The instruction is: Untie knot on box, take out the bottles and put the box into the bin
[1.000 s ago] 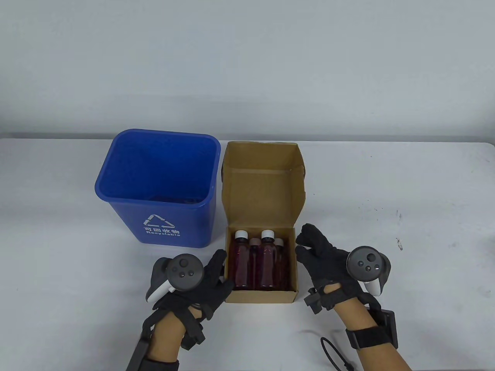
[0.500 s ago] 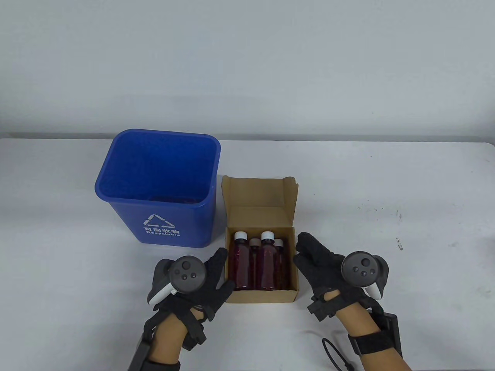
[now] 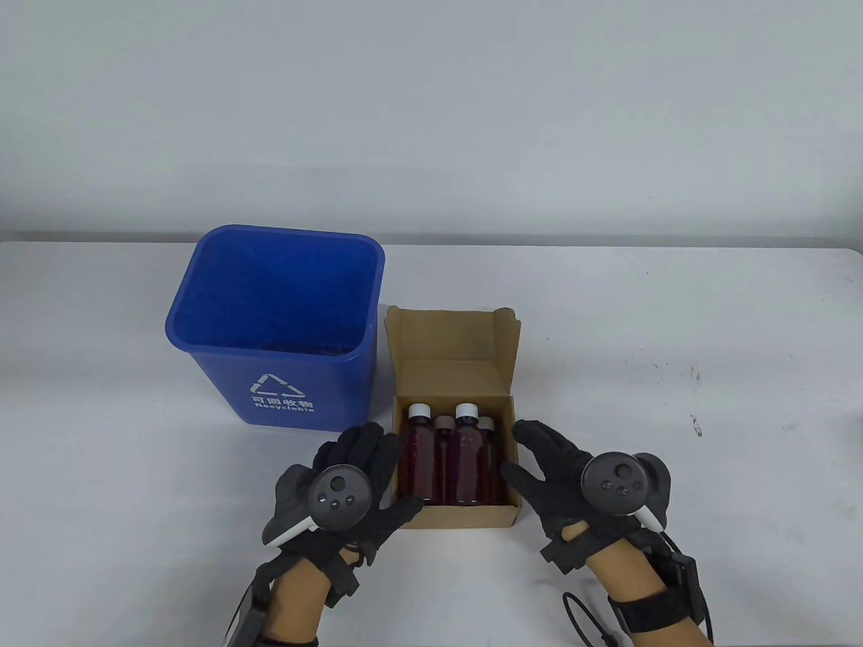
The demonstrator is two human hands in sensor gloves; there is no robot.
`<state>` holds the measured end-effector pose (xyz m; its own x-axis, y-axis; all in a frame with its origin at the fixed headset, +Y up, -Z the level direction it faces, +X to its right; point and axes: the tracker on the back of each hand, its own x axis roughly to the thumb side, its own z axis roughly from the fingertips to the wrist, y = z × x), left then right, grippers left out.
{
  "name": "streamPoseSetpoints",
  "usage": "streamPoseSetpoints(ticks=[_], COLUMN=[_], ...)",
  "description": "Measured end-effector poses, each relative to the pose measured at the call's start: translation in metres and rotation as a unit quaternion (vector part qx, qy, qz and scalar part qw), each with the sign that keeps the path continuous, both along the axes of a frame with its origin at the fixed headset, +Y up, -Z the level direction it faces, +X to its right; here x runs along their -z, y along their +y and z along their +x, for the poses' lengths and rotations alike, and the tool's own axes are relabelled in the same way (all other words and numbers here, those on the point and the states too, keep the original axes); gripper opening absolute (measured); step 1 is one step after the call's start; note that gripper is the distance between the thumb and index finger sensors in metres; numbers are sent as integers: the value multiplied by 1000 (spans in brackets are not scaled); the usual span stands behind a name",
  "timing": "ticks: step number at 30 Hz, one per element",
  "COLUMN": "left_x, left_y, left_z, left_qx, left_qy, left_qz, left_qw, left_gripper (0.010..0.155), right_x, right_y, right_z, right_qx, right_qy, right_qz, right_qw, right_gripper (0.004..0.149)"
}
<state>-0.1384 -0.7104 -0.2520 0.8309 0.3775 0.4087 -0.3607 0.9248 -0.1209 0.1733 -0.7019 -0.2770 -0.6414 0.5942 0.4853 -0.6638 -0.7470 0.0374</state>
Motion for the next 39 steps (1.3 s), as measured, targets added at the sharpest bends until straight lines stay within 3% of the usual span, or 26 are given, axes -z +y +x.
streamPoseSetpoints(ticks=[11, 22, 28, 39], left_x=[-1, -1, -2, -1], left_y=[1, 2, 2, 3], left_z=[2, 3, 4, 6], left_qx=[16, 22, 27, 29], left_qy=[1, 2, 4, 4], left_qz=[4, 5, 4, -2], left_qw=[1000, 1000, 1000, 1000], left_gripper=[92, 92, 92, 92], right_x=[-8, -14, -18, -7], right_y=[-3, -5, 9, 25], right_z=[-16, -25, -33, -70], right_qx=[-141, -173, -176, -259], right_qy=[-2, -5, -23, -59], right_qz=[-9, -38, -23, -41], right_qw=[990, 984, 984, 963], right_gripper=[76, 79, 77, 74])
